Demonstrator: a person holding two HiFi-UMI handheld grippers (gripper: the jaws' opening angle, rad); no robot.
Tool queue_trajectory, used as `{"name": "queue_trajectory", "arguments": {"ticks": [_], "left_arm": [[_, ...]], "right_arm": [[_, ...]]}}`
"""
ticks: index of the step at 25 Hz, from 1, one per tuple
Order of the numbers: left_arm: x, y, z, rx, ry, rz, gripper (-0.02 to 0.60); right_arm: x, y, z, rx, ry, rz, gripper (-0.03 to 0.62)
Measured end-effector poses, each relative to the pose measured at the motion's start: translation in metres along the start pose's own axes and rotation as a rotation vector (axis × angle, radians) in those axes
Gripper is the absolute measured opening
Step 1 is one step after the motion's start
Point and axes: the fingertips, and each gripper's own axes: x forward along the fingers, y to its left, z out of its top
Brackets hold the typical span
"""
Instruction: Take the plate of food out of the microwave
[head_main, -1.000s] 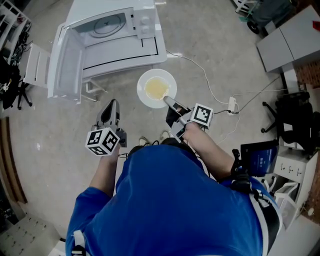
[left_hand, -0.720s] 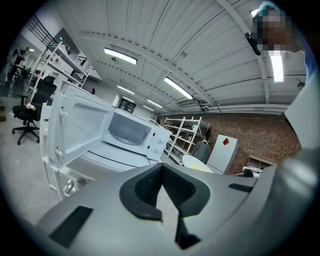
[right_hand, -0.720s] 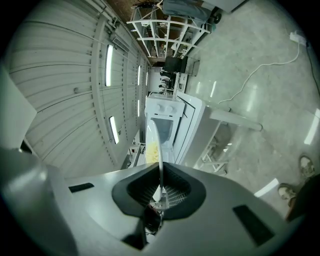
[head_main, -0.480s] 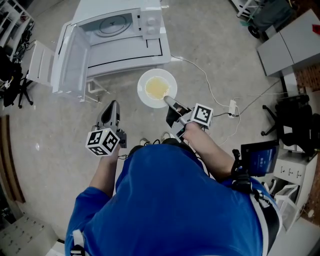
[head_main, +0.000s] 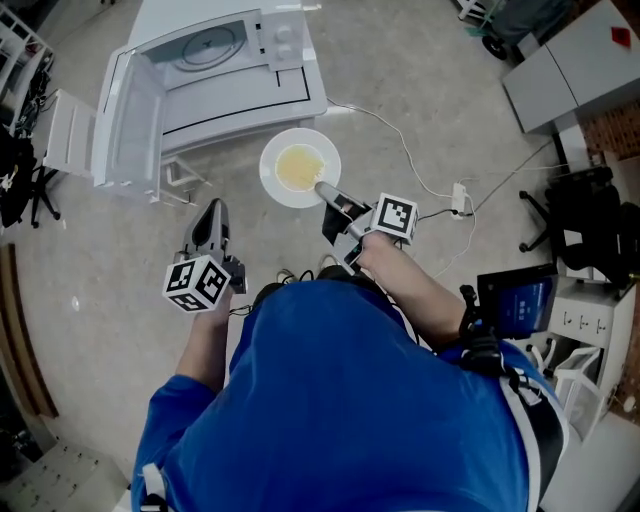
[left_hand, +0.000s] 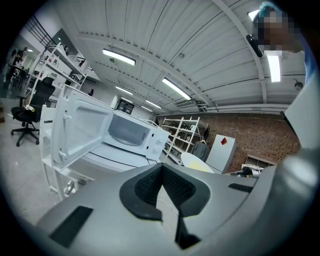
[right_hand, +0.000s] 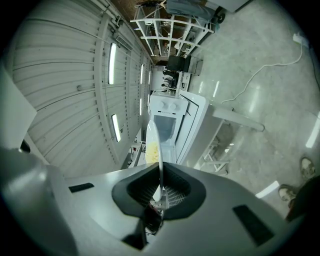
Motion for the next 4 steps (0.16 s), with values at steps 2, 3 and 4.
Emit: {"name": "queue_trajectory", "arguments": {"ticks": [2,3,4], "left_arm": [[-0.001,0.0,0.0,-0.001,-0.007,0.003,0.009],[-0.0014,-0.0004,-0.0002,-0.001,-0.01,0.004,0.009],[-0.0018,-0.0008,-0.0006,-0.002,-0.014,0.006,0.009]], "right_arm": [[0.0011,0.0015,0.0002,-0.004,0.006,0.003,0.018],[0.0015,0.0023,0.0005,-0.007,0.009,0.006,0.018],[0.0018,0.0031,0.0008,-0.009,0.011,0.008,0.018]]}}
